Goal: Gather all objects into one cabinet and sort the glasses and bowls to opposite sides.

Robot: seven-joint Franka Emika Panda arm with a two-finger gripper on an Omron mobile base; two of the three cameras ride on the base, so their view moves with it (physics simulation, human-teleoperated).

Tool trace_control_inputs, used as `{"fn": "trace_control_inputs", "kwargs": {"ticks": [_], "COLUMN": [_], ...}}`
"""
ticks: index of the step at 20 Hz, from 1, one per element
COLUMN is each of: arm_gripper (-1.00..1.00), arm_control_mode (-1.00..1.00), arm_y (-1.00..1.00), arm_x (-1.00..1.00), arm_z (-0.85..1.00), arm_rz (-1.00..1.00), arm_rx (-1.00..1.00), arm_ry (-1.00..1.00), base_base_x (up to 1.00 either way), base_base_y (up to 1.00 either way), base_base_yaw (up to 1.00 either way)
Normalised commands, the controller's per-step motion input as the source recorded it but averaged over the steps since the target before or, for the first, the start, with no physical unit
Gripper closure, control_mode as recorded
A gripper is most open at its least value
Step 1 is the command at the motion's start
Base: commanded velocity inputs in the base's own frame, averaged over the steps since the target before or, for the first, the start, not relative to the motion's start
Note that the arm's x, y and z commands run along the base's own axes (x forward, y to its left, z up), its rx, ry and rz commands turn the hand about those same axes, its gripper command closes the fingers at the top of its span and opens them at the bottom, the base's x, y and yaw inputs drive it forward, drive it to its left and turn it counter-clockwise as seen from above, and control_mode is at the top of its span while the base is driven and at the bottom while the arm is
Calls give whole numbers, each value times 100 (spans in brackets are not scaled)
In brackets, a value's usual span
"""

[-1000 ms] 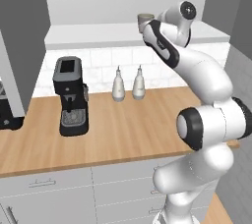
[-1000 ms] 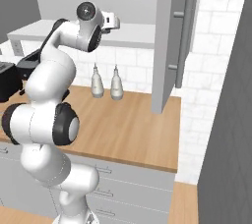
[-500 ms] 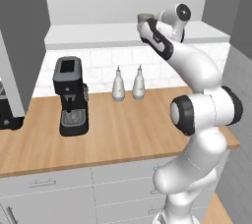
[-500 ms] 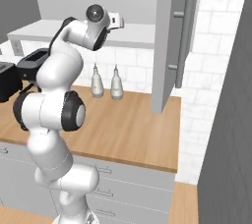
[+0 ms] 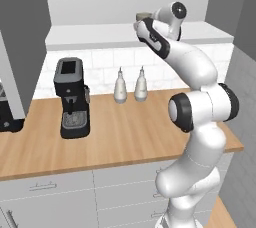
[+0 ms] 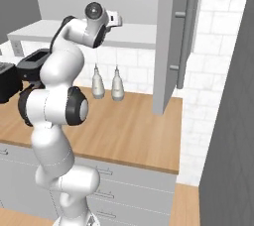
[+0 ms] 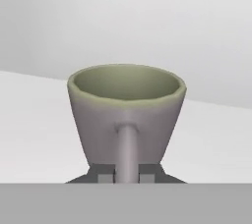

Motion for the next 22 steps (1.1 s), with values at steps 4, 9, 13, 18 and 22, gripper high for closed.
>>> {"fn": "trace_control_inputs", "kwargs": {"ticks": [4, 9, 13, 18, 22], "arm_gripper": [100, 100, 100, 100, 100], "arm_control_mode": [-100, -100, -100, -100, -100], "arm_y": [11, 1, 0, 11, 4], "arm_x": [-34, -97, -100, -100, -100], "arm_z": [0, 0, 2, 17, 19], "arm_rz": [0, 0, 0, 0, -4], "arm_rx": [0, 0, 0, 0, 0], "arm_ry": [0, -3, -6, 1, 7], "base_base_x": [0, 0, 0, 0, 0], "base_base_y": [0, 0, 0, 0, 0], "base_base_yaw": [0, 0, 0, 0, 0]}}
